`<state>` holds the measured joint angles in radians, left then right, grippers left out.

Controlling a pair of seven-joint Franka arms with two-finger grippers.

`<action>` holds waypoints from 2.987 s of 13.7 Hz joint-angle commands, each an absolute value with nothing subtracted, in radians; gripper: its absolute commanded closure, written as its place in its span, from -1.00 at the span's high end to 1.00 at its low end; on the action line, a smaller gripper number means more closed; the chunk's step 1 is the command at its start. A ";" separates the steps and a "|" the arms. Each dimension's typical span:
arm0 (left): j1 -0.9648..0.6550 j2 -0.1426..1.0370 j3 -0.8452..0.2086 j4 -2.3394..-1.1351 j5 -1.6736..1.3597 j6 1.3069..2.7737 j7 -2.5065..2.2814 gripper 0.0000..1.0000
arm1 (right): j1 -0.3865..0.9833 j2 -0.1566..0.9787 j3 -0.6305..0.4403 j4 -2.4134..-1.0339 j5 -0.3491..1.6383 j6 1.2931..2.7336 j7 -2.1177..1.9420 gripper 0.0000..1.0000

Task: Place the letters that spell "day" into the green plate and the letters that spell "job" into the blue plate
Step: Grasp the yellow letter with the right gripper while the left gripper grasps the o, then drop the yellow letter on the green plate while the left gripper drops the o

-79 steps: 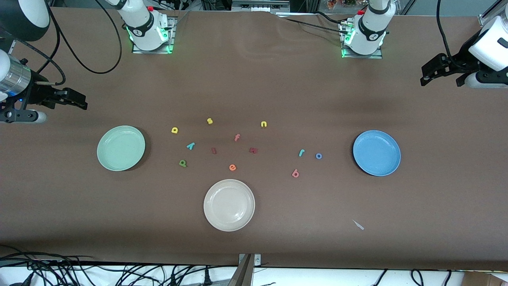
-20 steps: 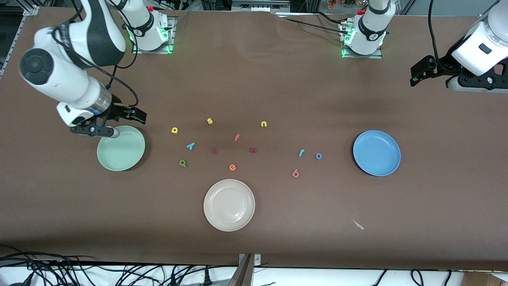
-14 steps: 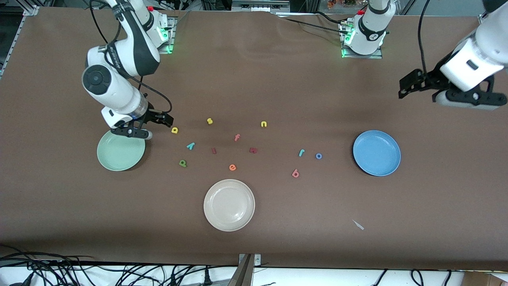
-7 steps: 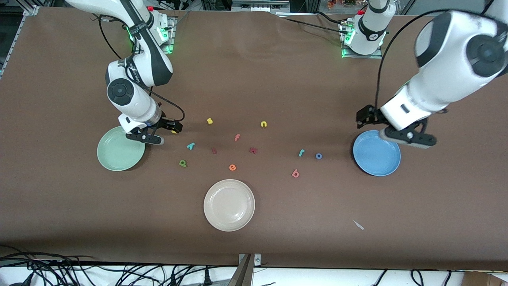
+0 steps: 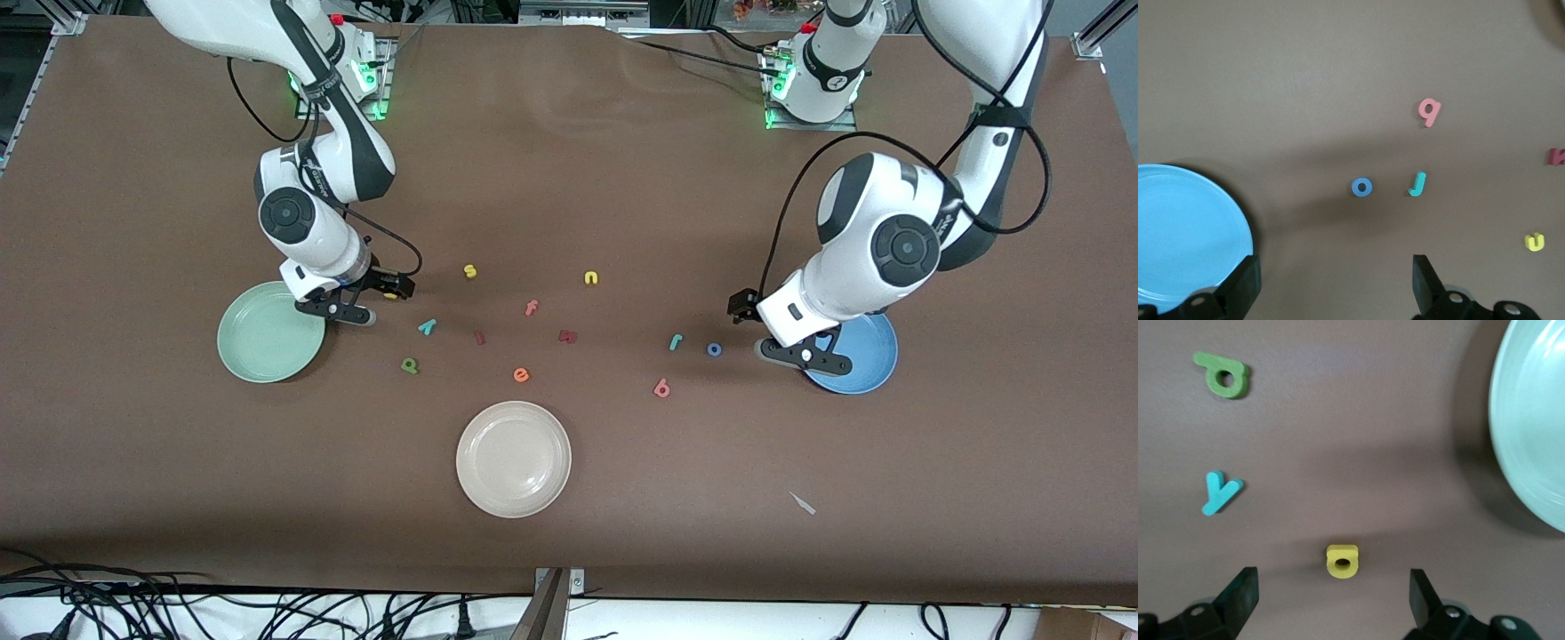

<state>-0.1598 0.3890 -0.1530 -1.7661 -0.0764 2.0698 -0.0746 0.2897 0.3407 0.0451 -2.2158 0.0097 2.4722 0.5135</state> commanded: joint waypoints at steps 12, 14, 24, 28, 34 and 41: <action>-0.279 0.564 -0.071 -1.873 -0.081 2.473 -0.089 0.99 | 0.293 0.417 0.043 -2.217 -0.006 2.531 0.541 0.34; -0.307 0.580 -0.058 -1.875 -0.083 2.474 -0.090 0.99 | 0.291 0.417 0.043 -2.217 -0.006 2.531 0.541 0.17; -0.354 0.609 -0.037 -1.901 -0.081 2.476 -0.147 0.23 | 0.293 0.428 0.043 -2.215 -0.002 2.536 0.541 -0.28; -0.356 0.620 -0.025 -1.890 -0.083 2.503 -0.147 0.27 | 0.293 0.434 0.043 -2.214 -0.002 2.537 0.541 -0.52; -0.393 0.635 -0.002 -1.890 -0.083 2.526 -0.146 0.12 | 0.293 0.426 0.043 -2.184 -0.002 2.510 0.537 -0.67; -0.367 0.577 0.006 -1.899 -0.078 2.510 -0.135 -0.53 | 0.287 0.413 -0.033 -1.973 -0.008 2.157 0.386 -0.67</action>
